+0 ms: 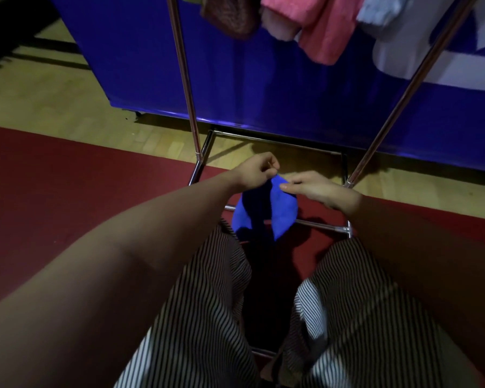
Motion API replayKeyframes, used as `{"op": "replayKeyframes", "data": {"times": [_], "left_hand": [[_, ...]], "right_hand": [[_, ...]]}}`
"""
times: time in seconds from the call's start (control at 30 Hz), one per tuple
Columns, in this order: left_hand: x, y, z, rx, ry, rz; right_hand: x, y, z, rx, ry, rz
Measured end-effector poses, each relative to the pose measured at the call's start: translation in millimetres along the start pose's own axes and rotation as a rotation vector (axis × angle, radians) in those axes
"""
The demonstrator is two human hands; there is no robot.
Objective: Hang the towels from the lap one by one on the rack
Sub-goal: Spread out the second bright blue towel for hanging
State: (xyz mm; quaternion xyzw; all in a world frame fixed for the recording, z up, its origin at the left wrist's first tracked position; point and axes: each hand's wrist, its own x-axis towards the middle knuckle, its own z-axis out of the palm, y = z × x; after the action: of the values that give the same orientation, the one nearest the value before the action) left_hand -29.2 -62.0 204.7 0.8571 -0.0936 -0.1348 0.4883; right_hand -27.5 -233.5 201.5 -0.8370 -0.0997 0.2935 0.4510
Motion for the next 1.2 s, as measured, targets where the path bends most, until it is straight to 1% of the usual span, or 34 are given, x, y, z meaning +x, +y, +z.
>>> {"op": "replayKeyframes", "data": {"times": [0.07, 0.13, 0.2, 0.27, 0.37, 0.43, 0.5, 0.6, 0.7, 0.77, 0.87, 1.0, 1.13, 1.2], "left_hand": [[-5.8, -1.8, -1.1, -0.029, 0.011, 0.002], [-10.1, 1.2, -1.6, -0.068, 0.039, 0.010], [-14.9, 5.1, -2.1, -0.056, 0.014, -0.011], [-19.2, 7.7, -4.5, -0.061, -0.047, -0.049], [-22.2, 5.5, -13.1, -0.091, -0.134, -0.123], [-21.5, 0.4, -17.7, -0.031, -0.192, -0.180], [-20.4, -3.2, -19.1, 0.086, -0.222, -0.214], [-21.1, -3.4, -15.6, 0.248, -0.208, -0.212], [-22.1, -5.7, -17.3, 0.383, -0.179, -0.231], [-21.7, -12.0, -21.3, 0.426, -0.164, -0.247], [-23.3, -16.4, -29.6, 0.501, -0.139, -0.247], [-23.6, -23.8, -40.9, 0.592, -0.084, -0.254], [-24.3, -27.0, -47.5, 0.563, 0.033, -0.304], [-23.7, -23.3, -46.3, 0.516, 0.085, -0.339]], "right_hand": [[0.8, -6.5, 2.3, 0.016, 0.102, -0.003], [0.3, -13.6, 5.9, 0.114, 0.155, -0.015], [-1.2, -16.8, 7.1, 0.164, 0.143, -0.016], [-3.9, -15.9, 7.7, 0.176, 0.108, -0.015], [-7.8, -14.4, 4.1, 0.305, 0.099, -0.021], [-9.5, -12.8, -0.7, 0.385, 0.113, -0.022], [-12.4, -10.9, -6.3, 0.403, 0.123, -0.028], [-18.0, -4.8, -13.4, 0.388, 0.178, -0.015], [-21.9, 0.3, -22.3, 0.489, 0.264, -0.009], [-24.2, 4.6, -28.9, 0.539, 0.305, -0.011], [-27.2, 15.6, -38.2, 0.514, 0.347, 0.004], [-31.9, 30.2, -51.2, 0.405, 0.418, 0.061], [-34.2, 41.9, -55.6, 0.165, 0.490, 0.119], [-33.5, 44.2, -54.5, 0.090, 0.495, 0.129]]}}
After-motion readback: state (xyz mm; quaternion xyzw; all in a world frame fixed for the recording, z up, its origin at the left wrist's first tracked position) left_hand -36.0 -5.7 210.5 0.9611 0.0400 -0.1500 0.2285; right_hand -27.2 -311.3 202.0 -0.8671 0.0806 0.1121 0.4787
